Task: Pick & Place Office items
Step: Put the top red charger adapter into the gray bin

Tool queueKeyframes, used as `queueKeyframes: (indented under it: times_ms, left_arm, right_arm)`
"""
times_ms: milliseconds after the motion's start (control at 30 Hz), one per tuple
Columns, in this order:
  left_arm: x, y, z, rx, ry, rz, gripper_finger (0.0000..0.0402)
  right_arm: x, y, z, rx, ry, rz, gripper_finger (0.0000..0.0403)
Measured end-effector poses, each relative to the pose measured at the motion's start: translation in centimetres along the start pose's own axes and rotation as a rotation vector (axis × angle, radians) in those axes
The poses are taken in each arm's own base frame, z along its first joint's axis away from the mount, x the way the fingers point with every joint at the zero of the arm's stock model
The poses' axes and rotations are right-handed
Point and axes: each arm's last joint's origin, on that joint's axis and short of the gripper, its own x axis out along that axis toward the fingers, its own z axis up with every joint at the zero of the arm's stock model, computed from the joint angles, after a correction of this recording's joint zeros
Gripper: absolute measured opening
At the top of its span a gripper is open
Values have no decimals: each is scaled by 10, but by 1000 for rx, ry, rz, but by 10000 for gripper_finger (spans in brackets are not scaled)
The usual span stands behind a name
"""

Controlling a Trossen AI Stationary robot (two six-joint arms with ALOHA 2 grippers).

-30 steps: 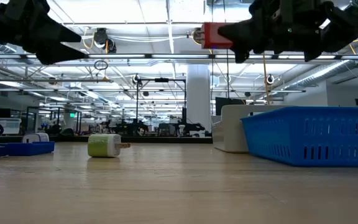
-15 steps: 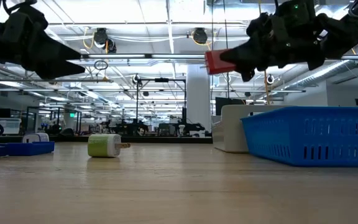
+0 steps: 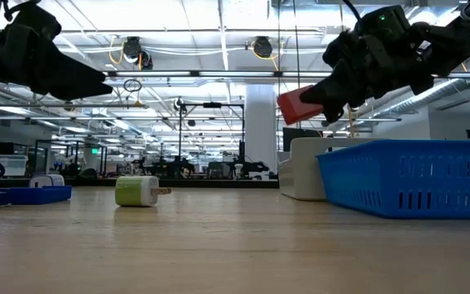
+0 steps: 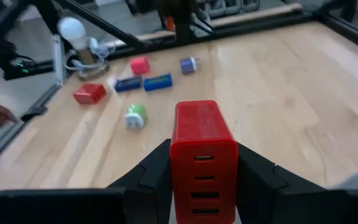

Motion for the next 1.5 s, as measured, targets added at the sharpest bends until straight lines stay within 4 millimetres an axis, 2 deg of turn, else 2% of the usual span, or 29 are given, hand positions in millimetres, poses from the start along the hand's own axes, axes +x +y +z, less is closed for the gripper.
queueKeyframes:
  times_ms: [200,500,733,933,1100,1500]
  left_arm:
    - [0,0,0,2,-1,-1,372]
    - [0,0,1,-1,-5,0,369]
    - [0,0,1,-1,-5,-1,379]
    - [0,0,0,-1,-4,-1,367]
    - [0,0,1,-1,-5,-1,363]
    - [0,0,0,-1,-4,-1,381]
  right_arm:
    - [-16,7,0,3,32,-6,116]
    - [-44,16,-34,16,-123,-34,114]
    - [-40,23,-40,0,-103,-35,116]
    - [-32,25,-46,-1,-77,-139,115]
    - [-25,30,-52,1,-54,-132,115]
    - [-13,33,-64,15,-5,-146,115]
